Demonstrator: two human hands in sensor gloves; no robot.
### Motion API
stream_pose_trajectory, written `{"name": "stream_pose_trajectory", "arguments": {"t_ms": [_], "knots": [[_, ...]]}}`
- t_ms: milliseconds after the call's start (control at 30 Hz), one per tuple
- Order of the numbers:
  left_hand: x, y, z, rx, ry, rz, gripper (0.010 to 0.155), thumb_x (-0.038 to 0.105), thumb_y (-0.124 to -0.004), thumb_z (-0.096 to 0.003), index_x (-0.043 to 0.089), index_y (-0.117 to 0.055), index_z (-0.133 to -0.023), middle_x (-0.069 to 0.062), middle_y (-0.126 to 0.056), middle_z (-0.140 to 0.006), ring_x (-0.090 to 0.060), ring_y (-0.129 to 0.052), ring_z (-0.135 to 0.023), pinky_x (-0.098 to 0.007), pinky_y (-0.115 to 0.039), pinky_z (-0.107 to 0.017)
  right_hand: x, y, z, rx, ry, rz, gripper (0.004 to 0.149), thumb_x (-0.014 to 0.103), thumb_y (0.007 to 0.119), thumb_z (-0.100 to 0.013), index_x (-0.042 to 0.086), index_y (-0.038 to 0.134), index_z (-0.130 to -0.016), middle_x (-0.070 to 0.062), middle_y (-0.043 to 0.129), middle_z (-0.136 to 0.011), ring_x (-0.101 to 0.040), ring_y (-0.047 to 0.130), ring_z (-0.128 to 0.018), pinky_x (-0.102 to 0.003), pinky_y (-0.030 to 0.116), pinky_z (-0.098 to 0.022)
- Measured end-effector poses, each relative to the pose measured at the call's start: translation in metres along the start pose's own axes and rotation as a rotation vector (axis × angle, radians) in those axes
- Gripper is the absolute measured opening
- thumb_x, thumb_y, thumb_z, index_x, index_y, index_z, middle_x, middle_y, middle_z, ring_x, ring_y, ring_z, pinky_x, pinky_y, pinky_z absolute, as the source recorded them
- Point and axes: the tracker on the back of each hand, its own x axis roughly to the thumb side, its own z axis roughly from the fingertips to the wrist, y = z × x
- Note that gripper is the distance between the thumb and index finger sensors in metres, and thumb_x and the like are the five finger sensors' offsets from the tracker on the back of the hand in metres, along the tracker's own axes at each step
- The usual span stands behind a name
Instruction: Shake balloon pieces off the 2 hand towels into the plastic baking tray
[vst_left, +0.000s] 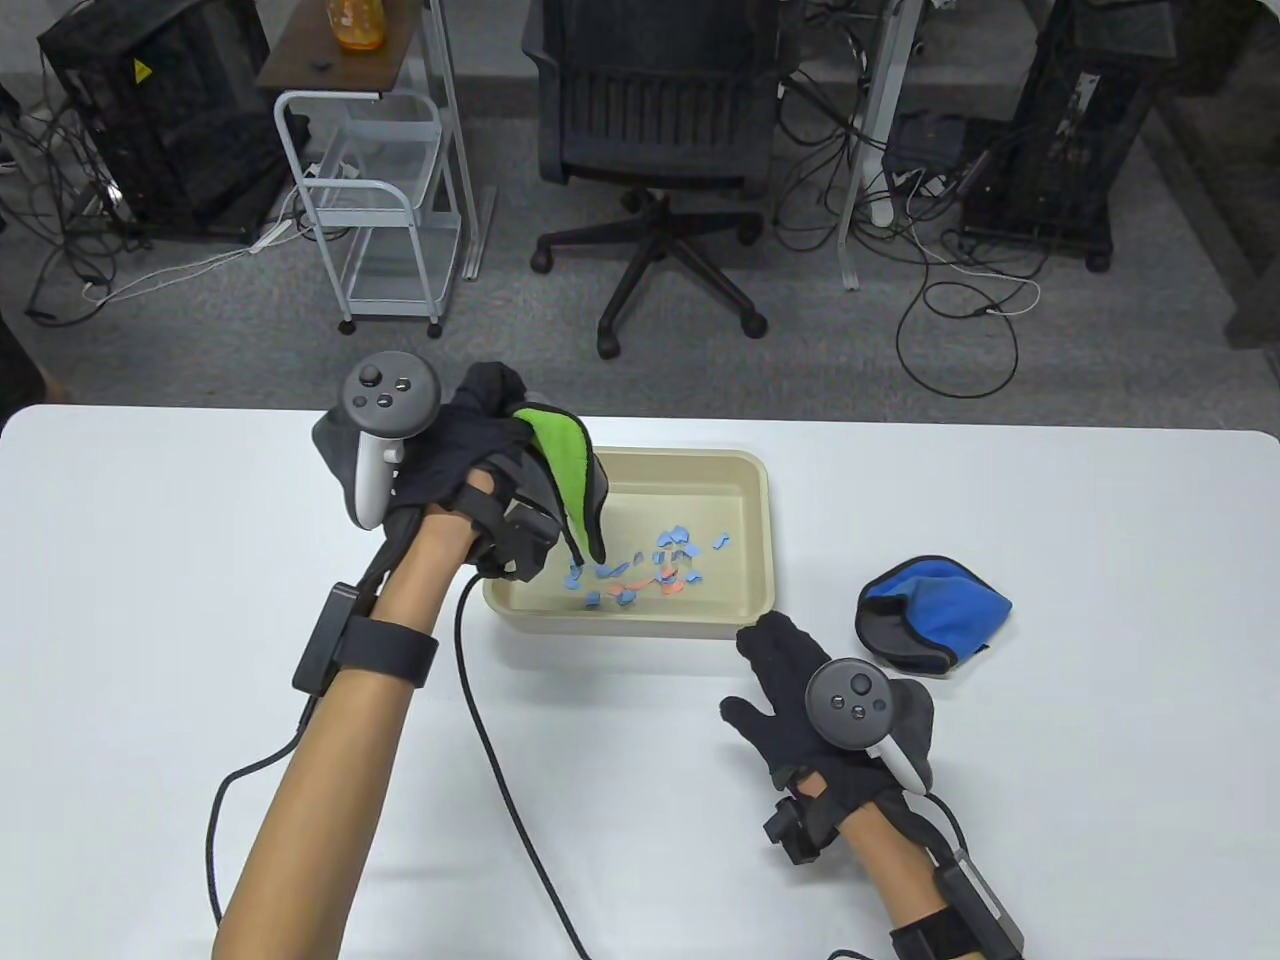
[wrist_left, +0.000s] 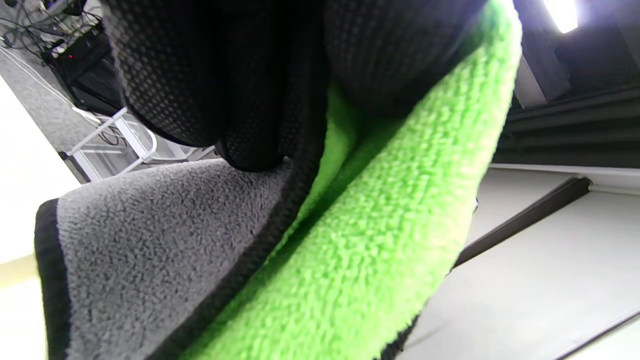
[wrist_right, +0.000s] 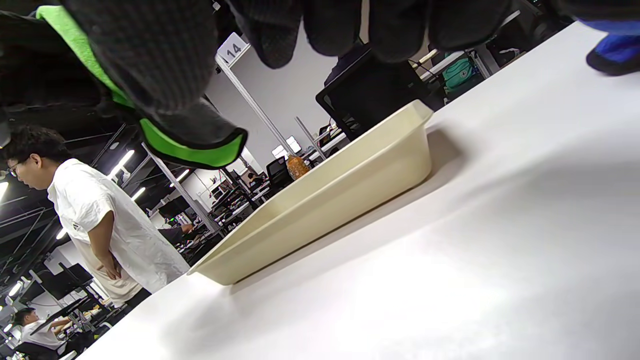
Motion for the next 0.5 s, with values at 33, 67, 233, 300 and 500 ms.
{"name": "stream_pose_trajectory", "arguments": {"t_ms": [33, 67, 233, 300, 500], "knots": [[-0.002, 0.007, 0.000, 0.010, 0.004, 0.003, 0.034, 0.032, -0.082, -0.0397, 0.041, -0.069, -0.070, 0.009, -0.088, -0.079, -0.025, -0.100, -0.082, -0.044, -0.088, -0.056, 0.000, 0.000, 0.000, 0.001, -0.001, 0.002, 0.073, 0.048, 0.082, -0.041, 0.023, 0.051, -0.103, -0.011, 0.042, -0.118, -0.043, 0.046, -0.105, -0.060, 0.054, -0.072], [-0.005, 0.015, 0.000, 0.024, 0.010, 0.001, 0.035, 0.032, -0.082, -0.0397, 0.041, -0.069, -0.070, 0.009, -0.088, -0.079, -0.026, -0.100, -0.082, -0.044, -0.088, -0.056, 0.000, 0.000, 0.000, 0.003, -0.002, 0.003, 0.073, 0.048, 0.082, -0.041, 0.023, 0.051, -0.102, -0.011, 0.041, -0.118, -0.043, 0.047, -0.105, -0.060, 0.054, -0.072], [-0.027, 0.057, 0.000, 0.092, 0.053, -0.033, 0.034, 0.032, -0.082, -0.0398, 0.041, -0.069, -0.070, 0.009, -0.088, -0.080, -0.025, -0.099, -0.083, -0.045, -0.087, -0.057, 0.001, 0.002, 0.000, 0.009, -0.008, 0.005, 0.073, 0.049, 0.081, -0.041, 0.023, 0.052, -0.102, -0.011, 0.042, -0.118, -0.043, 0.046, -0.105, -0.061, 0.054, -0.072], [-0.038, 0.070, -0.001, 0.113, 0.076, -0.026, 0.035, 0.032, -0.082, -0.0399, 0.041, -0.069, -0.070, 0.009, -0.088, -0.080, -0.026, -0.098, -0.083, -0.045, -0.086, -0.057, 0.001, 0.002, 0.000, 0.010, -0.011, 0.006, 0.072, 0.049, 0.081, -0.041, 0.024, 0.052, -0.102, -0.011, 0.042, -0.118, -0.043, 0.047, -0.105, -0.061, 0.054, -0.072], [-0.083, 0.097, 0.001, 0.172, 0.161, -0.020, 0.035, 0.032, -0.082, -0.0399, 0.041, -0.068, -0.071, 0.009, -0.087, -0.080, -0.026, -0.097, -0.084, -0.045, -0.085, -0.058, 0.002, 0.003, 0.000, 0.015, -0.011, 0.013, 0.072, 0.049, 0.081, -0.041, 0.024, 0.053, -0.102, -0.011, 0.043, -0.118, -0.043, 0.046, -0.105, -0.061, 0.054, -0.072]]}}
